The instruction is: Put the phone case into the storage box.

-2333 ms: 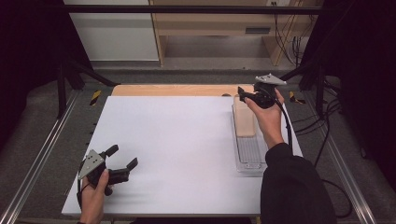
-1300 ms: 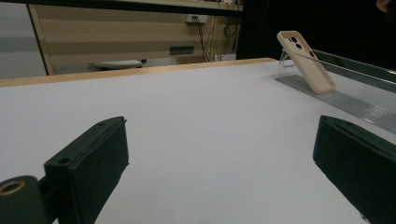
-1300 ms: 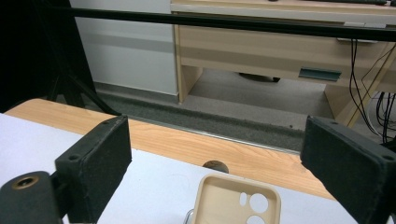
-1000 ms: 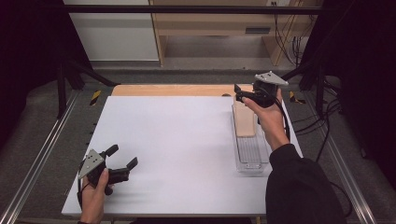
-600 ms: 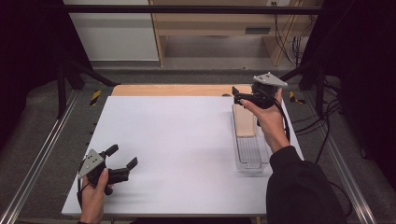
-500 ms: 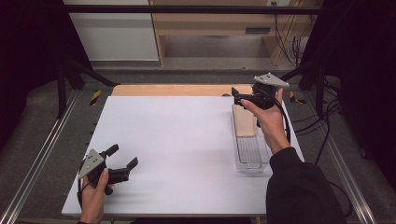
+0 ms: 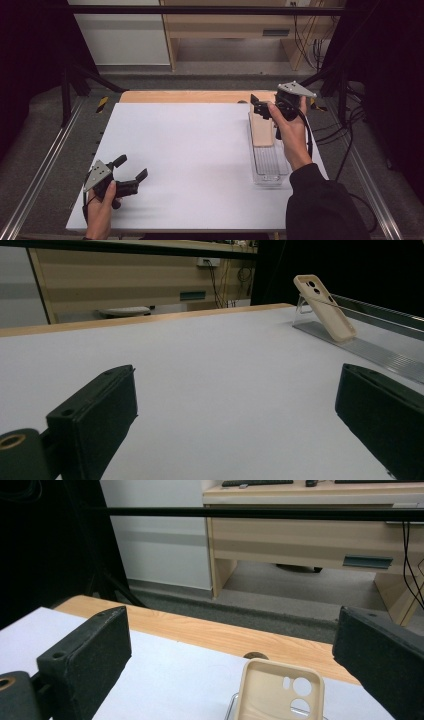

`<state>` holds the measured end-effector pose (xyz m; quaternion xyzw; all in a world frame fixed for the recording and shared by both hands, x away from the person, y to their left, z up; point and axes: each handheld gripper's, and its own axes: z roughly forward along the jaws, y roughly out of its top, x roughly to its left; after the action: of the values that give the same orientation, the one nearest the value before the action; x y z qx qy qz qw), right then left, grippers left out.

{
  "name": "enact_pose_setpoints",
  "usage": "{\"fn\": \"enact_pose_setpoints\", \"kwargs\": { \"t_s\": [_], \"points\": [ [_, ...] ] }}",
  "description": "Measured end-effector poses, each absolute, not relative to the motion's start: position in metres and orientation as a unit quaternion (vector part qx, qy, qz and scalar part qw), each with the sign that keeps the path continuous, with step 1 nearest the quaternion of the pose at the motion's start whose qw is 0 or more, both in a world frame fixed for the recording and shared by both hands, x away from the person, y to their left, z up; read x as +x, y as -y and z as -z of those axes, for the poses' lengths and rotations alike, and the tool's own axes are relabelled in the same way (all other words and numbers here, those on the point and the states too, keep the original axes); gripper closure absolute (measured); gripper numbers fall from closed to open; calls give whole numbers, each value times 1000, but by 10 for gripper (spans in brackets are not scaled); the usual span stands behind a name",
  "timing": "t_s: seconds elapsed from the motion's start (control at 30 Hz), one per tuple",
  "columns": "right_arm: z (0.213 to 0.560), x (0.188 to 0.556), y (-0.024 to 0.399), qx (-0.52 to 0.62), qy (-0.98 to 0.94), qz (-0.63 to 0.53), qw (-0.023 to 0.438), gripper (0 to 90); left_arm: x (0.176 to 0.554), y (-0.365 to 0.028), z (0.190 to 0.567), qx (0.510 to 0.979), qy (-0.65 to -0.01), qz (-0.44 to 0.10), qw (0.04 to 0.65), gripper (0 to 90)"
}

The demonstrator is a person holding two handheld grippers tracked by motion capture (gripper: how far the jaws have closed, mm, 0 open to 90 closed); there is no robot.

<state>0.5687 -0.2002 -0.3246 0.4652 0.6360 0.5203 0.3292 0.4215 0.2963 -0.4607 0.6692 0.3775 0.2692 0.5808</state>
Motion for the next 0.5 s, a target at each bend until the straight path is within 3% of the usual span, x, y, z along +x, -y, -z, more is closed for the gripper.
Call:
{"fn": "enact_pose_setpoints", "kwargs": {
  "t_s": [0.5],
  "points": [
    [315, 553, 209, 467, -620, -547, 314, 27, 421, -300, 459, 664, -379, -273, 583, 29]
  ]
}}
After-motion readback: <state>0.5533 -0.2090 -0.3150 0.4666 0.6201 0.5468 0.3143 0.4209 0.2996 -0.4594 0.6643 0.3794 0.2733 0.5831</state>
